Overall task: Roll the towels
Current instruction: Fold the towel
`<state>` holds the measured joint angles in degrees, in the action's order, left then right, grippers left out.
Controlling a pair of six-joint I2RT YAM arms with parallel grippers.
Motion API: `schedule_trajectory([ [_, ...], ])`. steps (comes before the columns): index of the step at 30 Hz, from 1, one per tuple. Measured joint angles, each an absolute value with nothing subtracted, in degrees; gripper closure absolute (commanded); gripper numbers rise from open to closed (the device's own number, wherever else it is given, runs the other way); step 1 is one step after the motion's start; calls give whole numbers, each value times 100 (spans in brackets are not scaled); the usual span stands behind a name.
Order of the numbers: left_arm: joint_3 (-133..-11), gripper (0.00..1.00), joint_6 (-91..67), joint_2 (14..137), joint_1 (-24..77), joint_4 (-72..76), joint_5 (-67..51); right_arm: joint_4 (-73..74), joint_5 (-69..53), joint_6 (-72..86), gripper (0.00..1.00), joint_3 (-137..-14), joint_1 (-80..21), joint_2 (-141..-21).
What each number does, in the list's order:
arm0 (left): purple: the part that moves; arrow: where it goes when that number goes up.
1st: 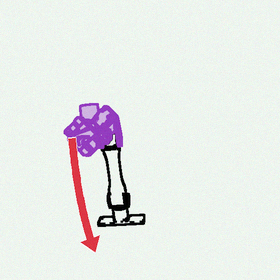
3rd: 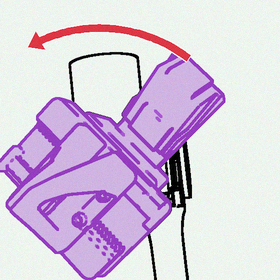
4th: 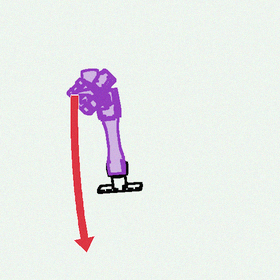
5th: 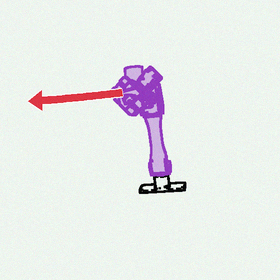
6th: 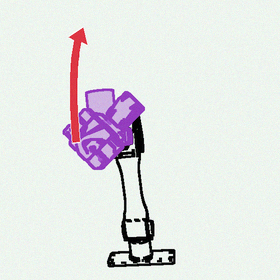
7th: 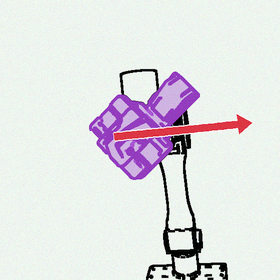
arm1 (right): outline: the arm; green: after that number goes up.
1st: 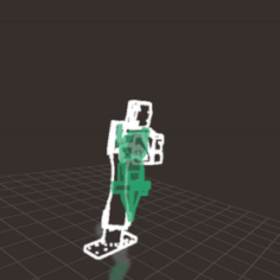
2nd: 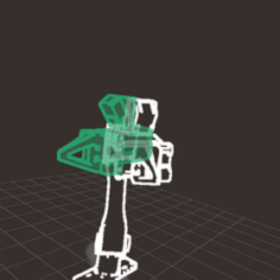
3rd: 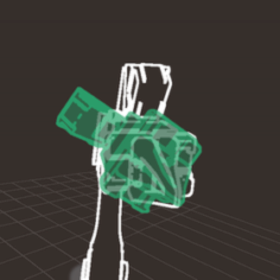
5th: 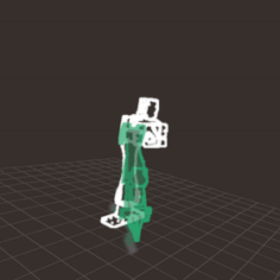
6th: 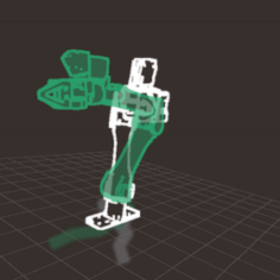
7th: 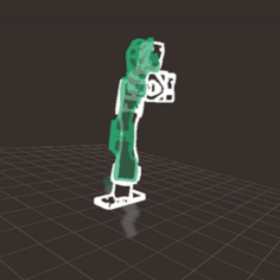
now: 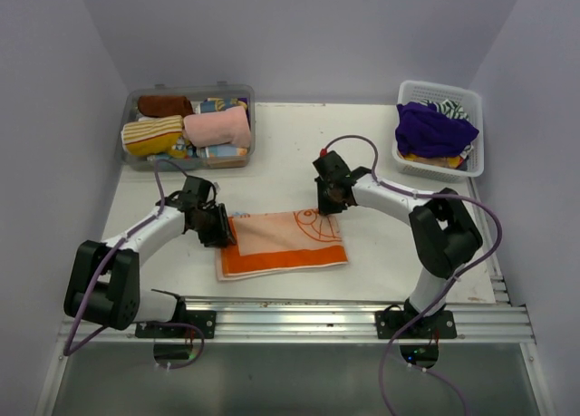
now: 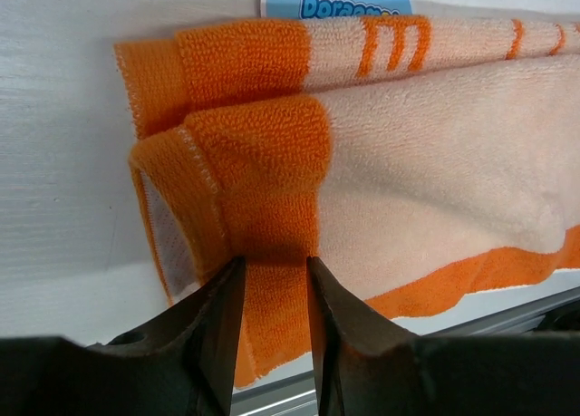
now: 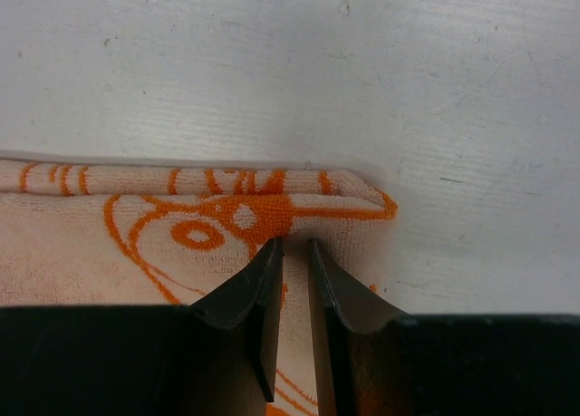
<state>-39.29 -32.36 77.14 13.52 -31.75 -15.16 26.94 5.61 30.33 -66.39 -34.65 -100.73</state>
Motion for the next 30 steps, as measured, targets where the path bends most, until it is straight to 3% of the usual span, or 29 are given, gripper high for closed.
schedule_trajectory([
  [17, -4368, 63, -3192, 7384, 1393, -3579, -1214, 2969, 797, 2978, 78, -6661, -3487, -9933],
  [30, -3758, 61, -3481, 7369, 1697, -3468, -1214, 3055, 797, 2799, 78, -6936, -3487, -10112],
])
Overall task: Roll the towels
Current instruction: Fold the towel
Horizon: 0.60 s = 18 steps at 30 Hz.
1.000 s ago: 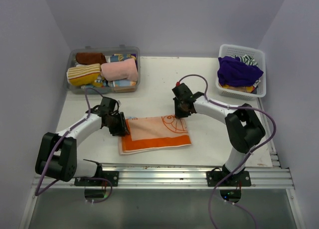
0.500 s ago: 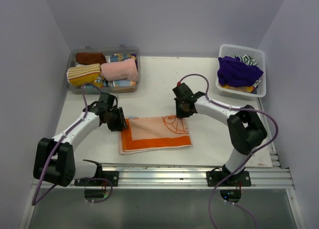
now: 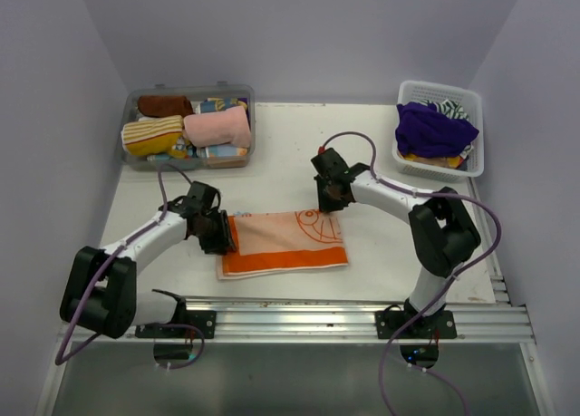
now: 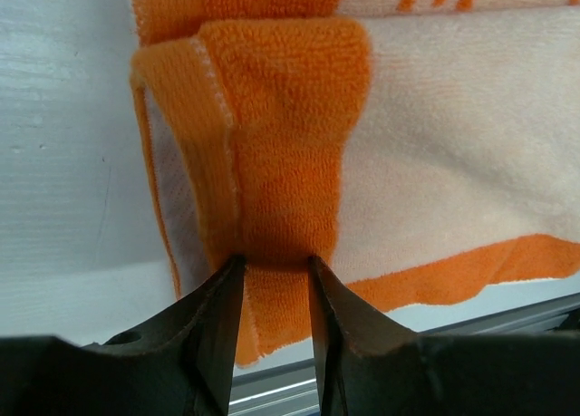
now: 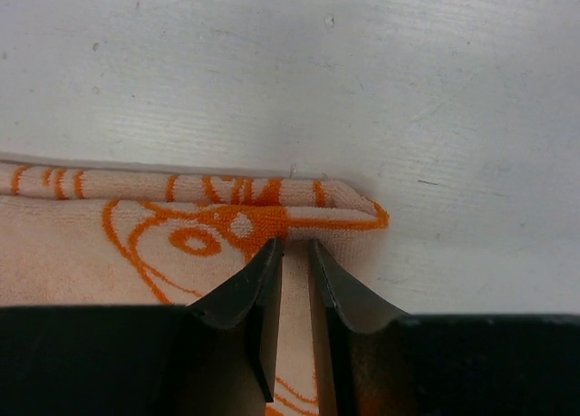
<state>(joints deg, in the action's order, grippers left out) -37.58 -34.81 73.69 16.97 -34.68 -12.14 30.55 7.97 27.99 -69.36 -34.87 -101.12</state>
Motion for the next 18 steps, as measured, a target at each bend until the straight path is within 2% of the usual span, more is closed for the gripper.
schedule_trajectory([
  [7, -4071, 61, -3483, 8093, 1702, -3406, -1138, 2738, 797, 2963, 79, -6237, -3511, -10141],
  [13, -4766, 60, -3308, 8720, 1669, -3481, -856, 2541, 812, 3479, 78, -5142, -3710, -9153],
  [18, -5719, 64, -3076, 9572, 1640, -3487, -733, 2816, 843, 4012, 78, -4512, -4377, -8390],
])
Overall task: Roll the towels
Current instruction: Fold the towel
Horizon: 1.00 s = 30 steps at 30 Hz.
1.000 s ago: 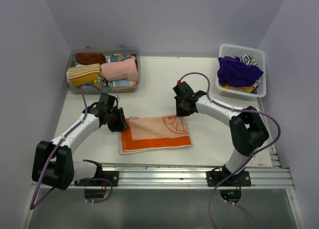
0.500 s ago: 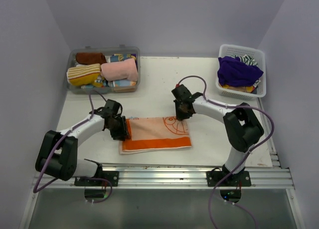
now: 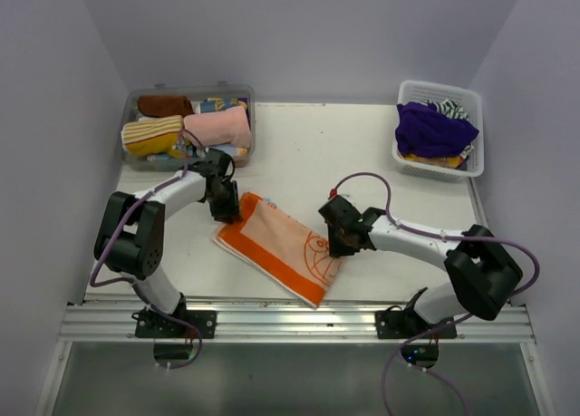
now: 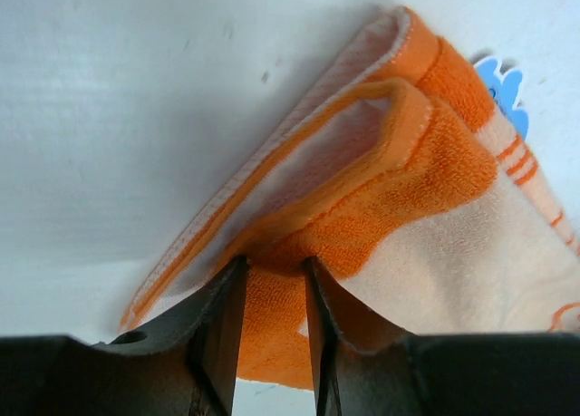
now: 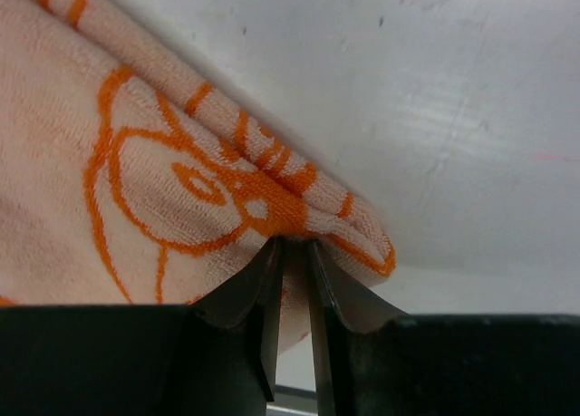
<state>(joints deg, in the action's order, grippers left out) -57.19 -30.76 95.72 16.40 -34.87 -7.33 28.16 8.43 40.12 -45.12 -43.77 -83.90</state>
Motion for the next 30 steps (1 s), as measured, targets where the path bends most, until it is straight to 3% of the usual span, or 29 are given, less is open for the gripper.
schedule_trajectory([
  [4, -6088, 62, -3030, 9618, 1678, -3485, -587, 3284, 982, 4259, 75, -4477, -4849, -7918],
  [8, -5959, 61, -3039, 8884, 1717, -3592, -456, 3559, 1135, 4195, 75, -4646, -4842, -7518],
  [16, -4595, 62, -3404, 7356, 1813, -3516, -679, 3336, 1061, 3498, 75, -6005, -5269, -8794],
  [23, -4174, 62, -3599, 7878, 1879, -3382, -753, 3063, 1002, 3048, 76, -6914, -5518, -10090],
  [30, -5398, 64, -3463, 9491, 1900, -3089, -945, 3004, 1125, 3166, 75, -6589, -5033, -10324],
])
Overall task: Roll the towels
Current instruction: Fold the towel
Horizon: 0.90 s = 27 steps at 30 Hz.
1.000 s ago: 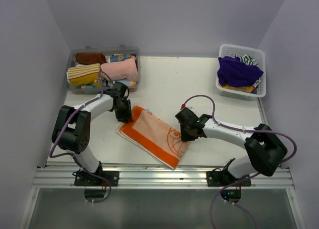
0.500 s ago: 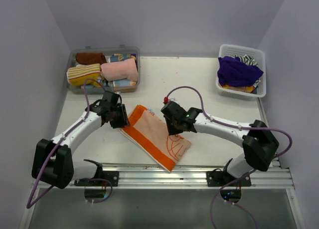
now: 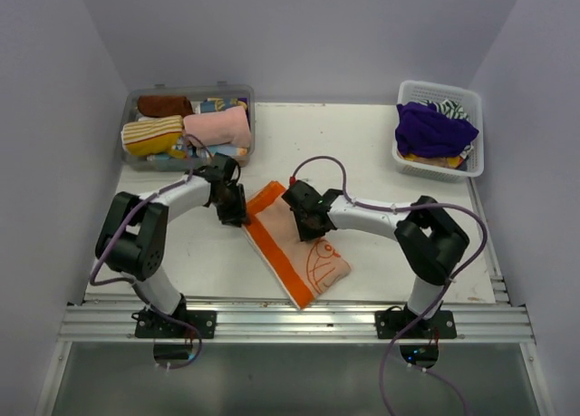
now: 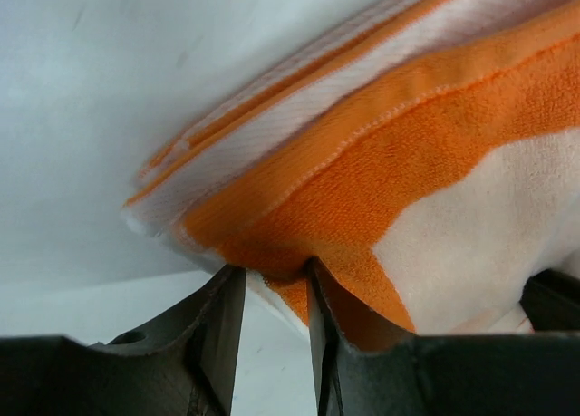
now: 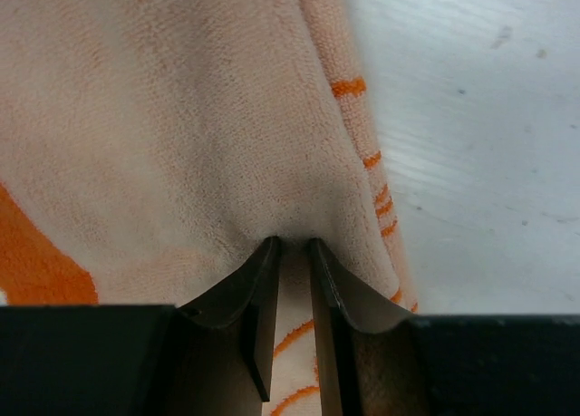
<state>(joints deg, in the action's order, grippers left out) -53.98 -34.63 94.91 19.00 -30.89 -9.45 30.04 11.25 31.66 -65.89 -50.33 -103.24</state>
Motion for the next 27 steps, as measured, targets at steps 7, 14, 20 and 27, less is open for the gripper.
schedule_trajectory([
  [7, -7609, 64, -3203, 11231, 2263, -3020, -1140, 3201, 1280, 3548, 75, -5994, -4818, -9494],
  [14, -7905, 61, -3035, 10825, 2370, -3175, -1074, 3382, 1396, 3732, 73, -5771, -4847, -8158],
  [20, -6823, 61, -3122, 9139, 2563, -3140, -1090, 3474, 1323, 3815, 74, -5666, -4930, -7784],
  [27, -5468, 61, -3699, 8412, 3769, -2950, -1481, 3555, 1004, 4206, 74, -4783, -5221, -7389],
])
